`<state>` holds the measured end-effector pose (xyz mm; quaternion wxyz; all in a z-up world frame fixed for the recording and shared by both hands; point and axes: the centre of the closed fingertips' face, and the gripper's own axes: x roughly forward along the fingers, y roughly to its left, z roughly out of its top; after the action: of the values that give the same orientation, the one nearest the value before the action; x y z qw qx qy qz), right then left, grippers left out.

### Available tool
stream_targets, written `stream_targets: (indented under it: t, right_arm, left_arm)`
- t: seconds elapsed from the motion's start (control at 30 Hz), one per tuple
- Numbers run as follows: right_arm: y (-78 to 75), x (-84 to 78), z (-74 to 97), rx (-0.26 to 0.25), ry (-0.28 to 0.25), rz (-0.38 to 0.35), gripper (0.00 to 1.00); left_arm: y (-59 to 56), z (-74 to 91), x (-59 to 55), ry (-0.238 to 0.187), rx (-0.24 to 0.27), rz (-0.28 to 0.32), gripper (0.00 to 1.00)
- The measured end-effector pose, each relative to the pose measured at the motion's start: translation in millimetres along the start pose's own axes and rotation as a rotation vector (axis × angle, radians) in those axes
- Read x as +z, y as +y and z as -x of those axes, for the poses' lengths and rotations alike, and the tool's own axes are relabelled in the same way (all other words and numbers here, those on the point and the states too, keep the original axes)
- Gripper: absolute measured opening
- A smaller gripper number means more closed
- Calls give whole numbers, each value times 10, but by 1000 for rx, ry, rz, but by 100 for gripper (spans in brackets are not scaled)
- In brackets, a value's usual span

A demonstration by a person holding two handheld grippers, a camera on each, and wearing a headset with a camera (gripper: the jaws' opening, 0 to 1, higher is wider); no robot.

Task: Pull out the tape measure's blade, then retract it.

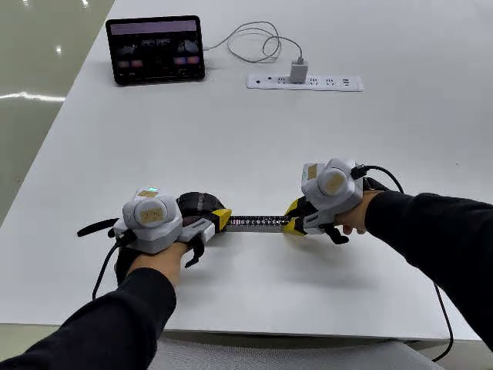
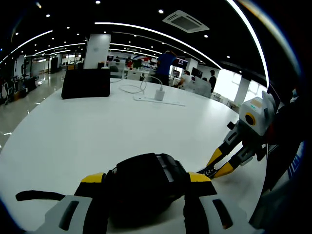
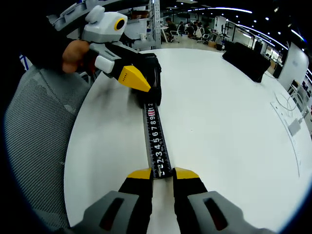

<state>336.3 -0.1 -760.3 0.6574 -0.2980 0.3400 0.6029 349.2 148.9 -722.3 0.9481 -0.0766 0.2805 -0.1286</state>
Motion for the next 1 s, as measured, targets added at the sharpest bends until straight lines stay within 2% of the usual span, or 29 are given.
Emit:
stream_targets:
  t: [0.1,0.3,0.47,0.6,0.77,1.0]
  right_arm:
    - [-15,-2,3,4,-14,-25,11]
    - [-3,1,-2,5,-14,-29,11]
    - [-7,6,-4,0,-16,-31,11]
    - [-5,13,-9,-4,-15,-32,11]
    - [-8,14,-10,-4,-15,-28,11]
    - [-4,17,-10,-4,-16,-26,11]
  left_arm:
    - [-5,8,1,0,1,2,58]
    - [-2,-15,10,-7,14,4,61]
    - [-7,-41,-32,32,47,-6,62]
    - [-8,-33,-31,31,67,-24,62]
    - [9,-43,-39,54,84,-40,63]
    - [12,-23,-41,47,87,-47,60]
